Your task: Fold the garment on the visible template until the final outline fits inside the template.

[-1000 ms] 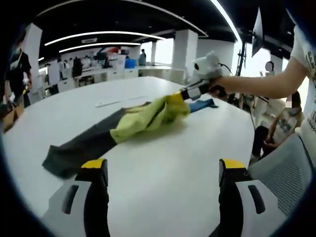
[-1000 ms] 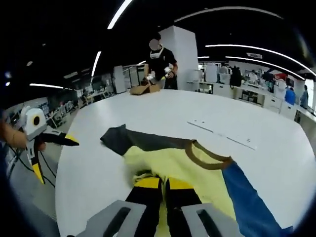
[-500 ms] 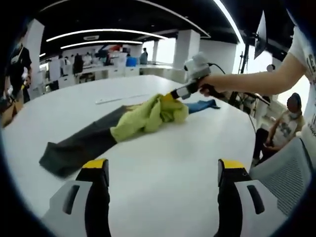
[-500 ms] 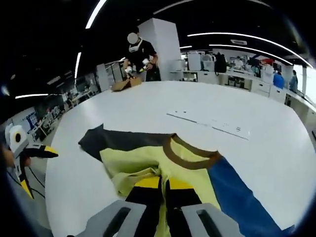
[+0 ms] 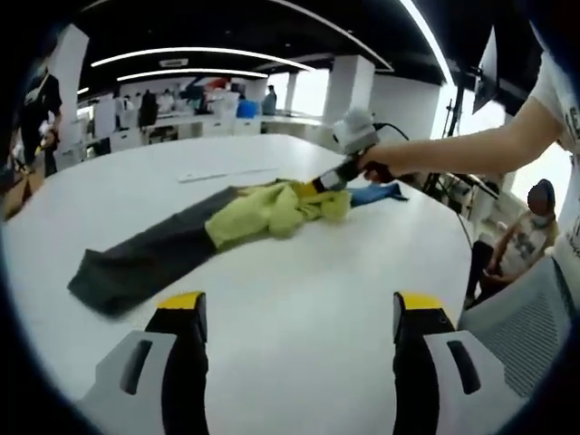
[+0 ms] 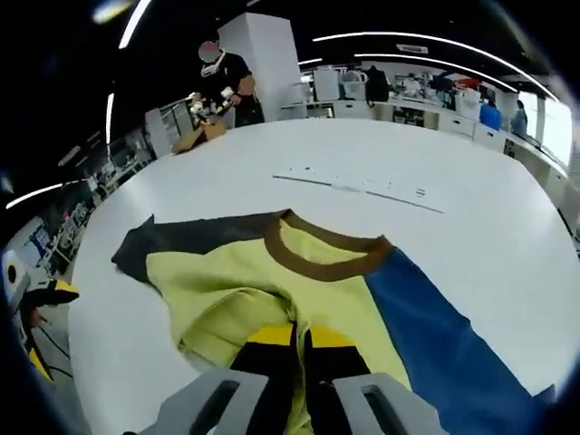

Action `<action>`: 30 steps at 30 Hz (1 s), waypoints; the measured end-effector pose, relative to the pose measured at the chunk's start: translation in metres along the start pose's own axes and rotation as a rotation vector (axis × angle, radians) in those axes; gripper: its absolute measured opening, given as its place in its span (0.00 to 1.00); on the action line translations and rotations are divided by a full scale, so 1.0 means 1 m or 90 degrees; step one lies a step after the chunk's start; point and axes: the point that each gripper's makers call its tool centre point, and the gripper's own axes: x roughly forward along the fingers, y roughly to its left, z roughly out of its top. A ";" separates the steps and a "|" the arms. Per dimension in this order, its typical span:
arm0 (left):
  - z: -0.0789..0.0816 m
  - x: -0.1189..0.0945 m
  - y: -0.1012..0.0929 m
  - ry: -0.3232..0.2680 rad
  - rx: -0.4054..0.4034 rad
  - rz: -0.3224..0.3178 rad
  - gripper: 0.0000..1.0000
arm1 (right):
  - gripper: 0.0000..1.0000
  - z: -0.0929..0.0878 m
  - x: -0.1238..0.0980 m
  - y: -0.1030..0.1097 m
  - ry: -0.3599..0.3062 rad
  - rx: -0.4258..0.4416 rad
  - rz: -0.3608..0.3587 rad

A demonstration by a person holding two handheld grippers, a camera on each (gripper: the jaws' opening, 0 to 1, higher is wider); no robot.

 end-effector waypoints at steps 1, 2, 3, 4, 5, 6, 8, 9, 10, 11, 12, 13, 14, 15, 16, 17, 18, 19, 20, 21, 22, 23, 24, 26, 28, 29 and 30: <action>0.000 0.000 0.000 -0.001 -0.001 0.000 0.79 | 0.00 0.000 0.000 0.000 0.001 -0.001 -0.003; 0.000 0.000 0.001 -0.001 -0.003 0.001 0.79 | 0.00 0.000 0.001 -0.001 0.003 0.000 -0.005; 0.000 0.000 0.002 -0.001 -0.005 0.001 0.79 | 0.00 -0.001 0.001 -0.003 0.004 0.007 -0.008; -0.001 0.000 0.002 -0.001 -0.006 0.001 0.78 | 0.00 -0.002 0.002 -0.005 0.006 0.025 -0.015; -0.001 0.000 0.002 0.001 -0.006 0.001 0.78 | 0.00 -0.003 0.002 -0.005 0.007 0.035 -0.015; -0.002 0.000 0.002 0.002 -0.006 0.001 0.77 | 0.00 -0.003 0.002 -0.005 0.006 0.040 -0.015; -0.001 0.000 0.002 0.002 -0.007 0.003 0.77 | 0.00 -0.002 0.001 -0.004 0.006 0.045 -0.017; -0.001 0.000 0.002 0.002 -0.007 0.003 0.77 | 0.00 -0.001 0.001 -0.004 0.004 0.048 -0.018; -0.001 0.000 0.002 0.001 -0.009 0.003 0.77 | 0.01 0.000 -0.001 -0.004 -0.002 0.076 -0.023; -0.001 0.001 0.002 0.002 -0.010 0.002 0.76 | 0.02 0.001 -0.002 -0.005 -0.005 0.091 -0.027; 0.000 0.001 0.002 0.003 -0.009 0.000 0.76 | 0.04 0.004 -0.004 -0.006 -0.018 0.113 -0.028; 0.000 0.002 0.002 0.004 -0.007 -0.002 0.76 | 0.07 0.006 -0.007 -0.007 -0.028 0.122 -0.029; 0.002 0.003 0.002 0.005 -0.004 -0.004 0.75 | 0.10 0.007 -0.009 -0.007 -0.033 0.123 -0.029; 0.004 0.003 0.001 0.003 -0.001 -0.005 0.75 | 0.13 0.009 -0.012 -0.007 -0.038 0.124 -0.026; 0.005 0.004 0.001 0.002 0.000 -0.006 0.75 | 0.16 0.011 -0.015 -0.006 -0.041 0.123 -0.022; 0.007 0.005 0.000 0.000 0.000 -0.008 0.75 | 0.18 0.014 -0.018 -0.005 -0.047 0.118 -0.020; 0.009 0.006 -0.002 0.000 0.001 -0.012 0.76 | 0.20 0.018 -0.022 -0.007 -0.058 0.113 -0.023; 0.010 0.007 -0.003 -0.001 0.003 -0.013 0.76 | 0.20 0.020 -0.025 -0.007 -0.065 0.105 -0.023; 0.012 0.008 -0.004 -0.006 -0.002 -0.016 0.75 | 0.20 0.023 -0.029 -0.006 -0.072 0.102 -0.020; 0.014 0.011 -0.004 -0.007 -0.009 -0.022 0.75 | 0.21 0.025 -0.032 -0.006 -0.077 0.102 -0.015; 0.015 0.012 -0.005 -0.008 -0.009 -0.022 0.75 | 0.22 0.026 -0.037 -0.005 -0.081 0.103 -0.011; 0.017 0.013 -0.005 -0.009 -0.003 -0.023 0.75 | 0.25 0.026 -0.040 -0.005 -0.084 0.102 -0.010; 0.019 0.014 -0.006 -0.008 0.004 -0.023 0.75 | 0.28 0.026 -0.044 -0.003 -0.089 0.094 -0.005; 0.022 0.016 -0.007 -0.012 0.007 -0.022 0.75 | 0.33 0.026 -0.049 -0.003 -0.095 0.088 0.004; 0.028 0.018 -0.006 -0.019 0.003 -0.020 0.74 | 0.35 0.023 -0.059 0.003 -0.098 0.084 0.020; 0.030 0.020 -0.006 -0.021 -0.003 -0.018 0.73 | 0.37 0.021 -0.062 0.004 -0.098 0.081 0.025; 0.031 0.021 -0.005 -0.023 -0.007 -0.015 0.71 | 0.38 0.019 -0.063 0.004 -0.096 0.079 0.031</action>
